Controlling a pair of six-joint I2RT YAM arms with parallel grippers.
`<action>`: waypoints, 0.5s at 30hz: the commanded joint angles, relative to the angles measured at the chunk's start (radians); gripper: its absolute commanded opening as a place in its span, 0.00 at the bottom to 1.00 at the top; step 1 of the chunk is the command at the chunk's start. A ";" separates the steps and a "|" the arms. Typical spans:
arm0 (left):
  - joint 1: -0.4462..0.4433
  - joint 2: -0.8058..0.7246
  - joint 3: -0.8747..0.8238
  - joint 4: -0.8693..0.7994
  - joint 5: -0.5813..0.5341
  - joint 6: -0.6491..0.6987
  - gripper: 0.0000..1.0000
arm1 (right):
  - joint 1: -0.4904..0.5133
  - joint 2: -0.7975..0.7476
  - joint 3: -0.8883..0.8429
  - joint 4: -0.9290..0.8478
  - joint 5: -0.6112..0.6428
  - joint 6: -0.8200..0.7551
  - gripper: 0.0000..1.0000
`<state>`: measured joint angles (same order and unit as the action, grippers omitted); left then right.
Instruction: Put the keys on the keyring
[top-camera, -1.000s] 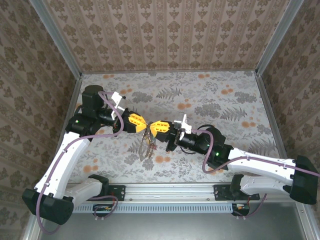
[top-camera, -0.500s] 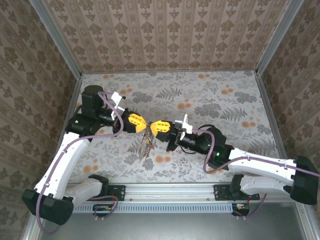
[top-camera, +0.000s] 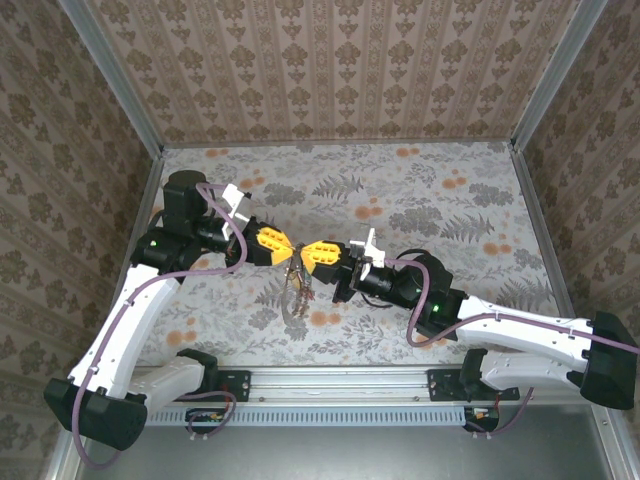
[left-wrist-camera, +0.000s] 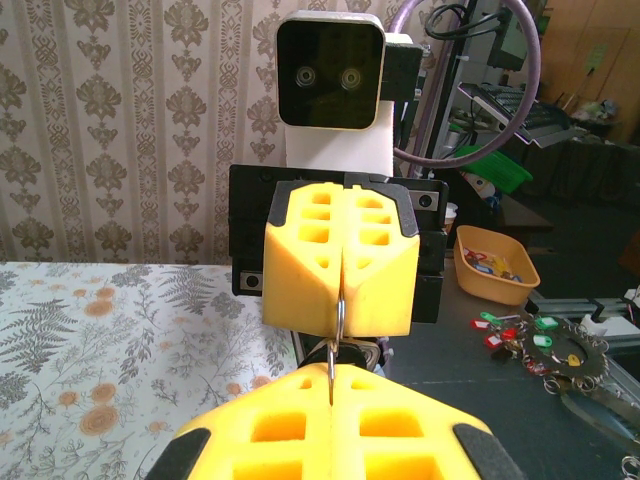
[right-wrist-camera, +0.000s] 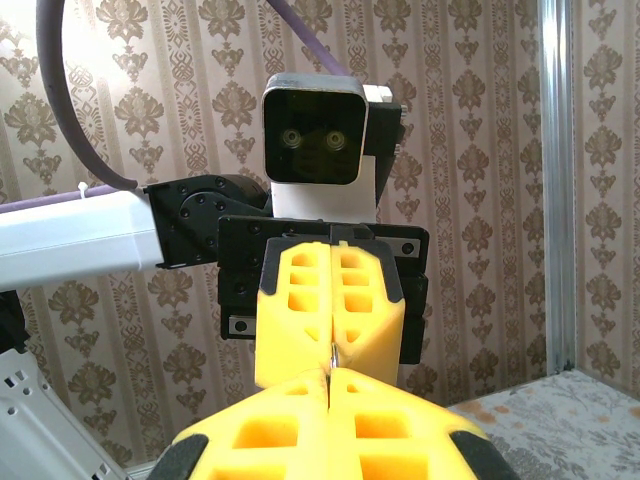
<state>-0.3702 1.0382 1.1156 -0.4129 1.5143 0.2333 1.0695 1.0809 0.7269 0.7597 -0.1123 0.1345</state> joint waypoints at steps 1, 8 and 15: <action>0.009 -0.023 0.035 0.018 0.026 0.014 0.00 | -0.003 -0.013 0.011 0.021 0.010 0.016 0.00; 0.009 -0.024 0.036 0.018 0.026 0.014 0.00 | -0.002 -0.013 0.011 0.019 0.009 0.015 0.00; 0.008 -0.024 0.034 0.018 0.026 0.014 0.00 | -0.002 -0.012 0.008 0.027 0.011 0.017 0.00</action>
<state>-0.3702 1.0382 1.1156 -0.4129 1.5143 0.2333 1.0695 1.0809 0.7269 0.7597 -0.1120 0.1345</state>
